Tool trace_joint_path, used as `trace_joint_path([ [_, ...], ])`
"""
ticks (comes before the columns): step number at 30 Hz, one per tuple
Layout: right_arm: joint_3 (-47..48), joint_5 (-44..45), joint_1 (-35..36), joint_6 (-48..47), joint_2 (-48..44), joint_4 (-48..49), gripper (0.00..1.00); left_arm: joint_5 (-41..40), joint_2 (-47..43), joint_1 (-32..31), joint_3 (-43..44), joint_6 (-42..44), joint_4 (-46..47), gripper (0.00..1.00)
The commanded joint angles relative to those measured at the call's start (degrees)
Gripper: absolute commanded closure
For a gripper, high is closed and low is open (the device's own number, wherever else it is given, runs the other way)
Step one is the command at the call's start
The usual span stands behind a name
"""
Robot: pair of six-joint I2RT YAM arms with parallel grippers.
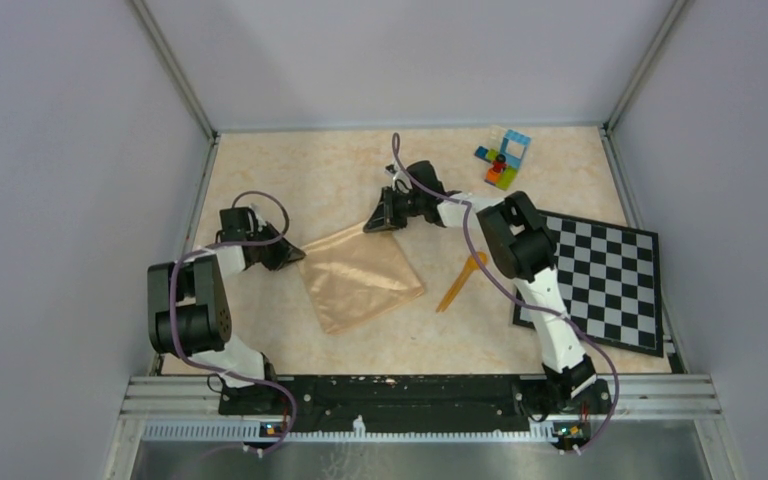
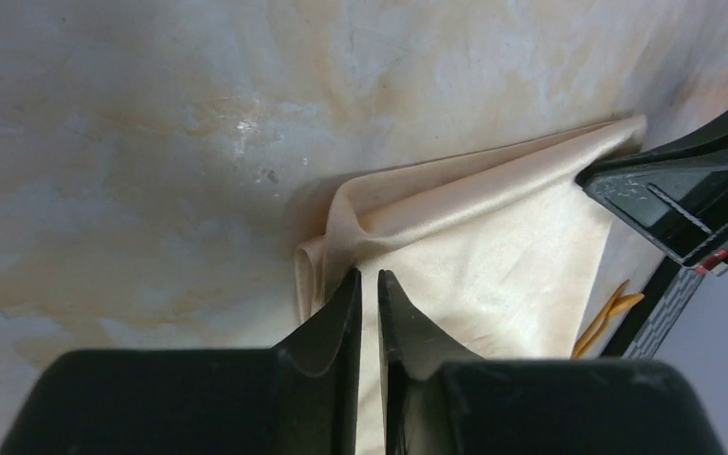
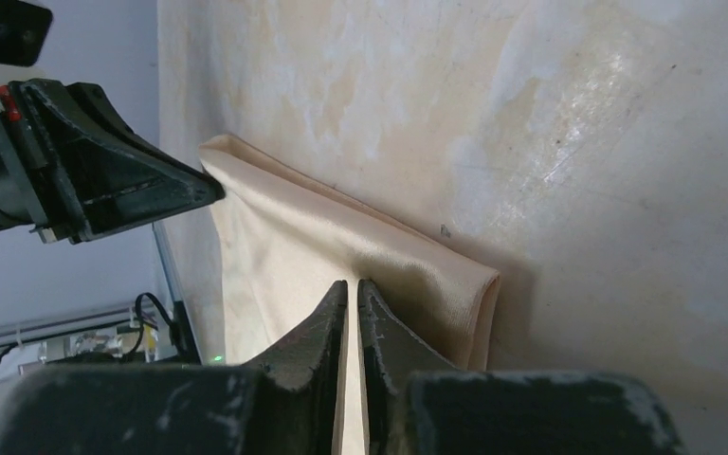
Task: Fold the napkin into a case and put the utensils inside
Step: Smooth out the lower triangle-folded napkin at the center of the board.
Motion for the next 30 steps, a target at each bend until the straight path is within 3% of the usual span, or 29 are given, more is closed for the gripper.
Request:
trace_joint_path([
  [1,3.55,-1.56,-0.33,-2.42,-4.62,-4.17,0.91,3.38,-5.19,0.23,3.2,0.05,-0.81,0.81],
  [5,-0.56,-4.72,-0.02,-0.16,-9.13,-2.23,0.89,2.56,-4.68,0.33,5.28,0.02,-1.6,0.82],
  [10,-16.65,-6.05,0.67,1.53,-17.88,4.57,0.9,2.99,1.24,0.37,4.45,-0.88,0.91,0.89],
  [16,-33.91,-1.01,1.0,-7.63,-29.63,-1.38,0.92,-0.57,3.22,0.36,2.35,-0.18,1.3,0.91],
  [22,-40.26,9.41,1.13,-15.3,-30.8,-7.22,0.95,0.01,-2.47,0.36,3.04,1.21,-1.95,0.77],
  [26,-38.42,22.37,1.82,-21.16,-34.09,-16.9,0.94,0.66,-12.24,0.35,6.76,5.28,-9.85,0.59],
  [28,-35.77,27.41,3.78,-24.64,-36.75,-20.68,0.88,-0.11,-18.01,0.33,8.97,9.13,-15.3,0.5],
  [30,-32.05,35.12,7.99,-29.14,-39.25,-24.54,0.75,-0.39,-21.99,0.32,9.87,11.46,-18.35,0.42],
])
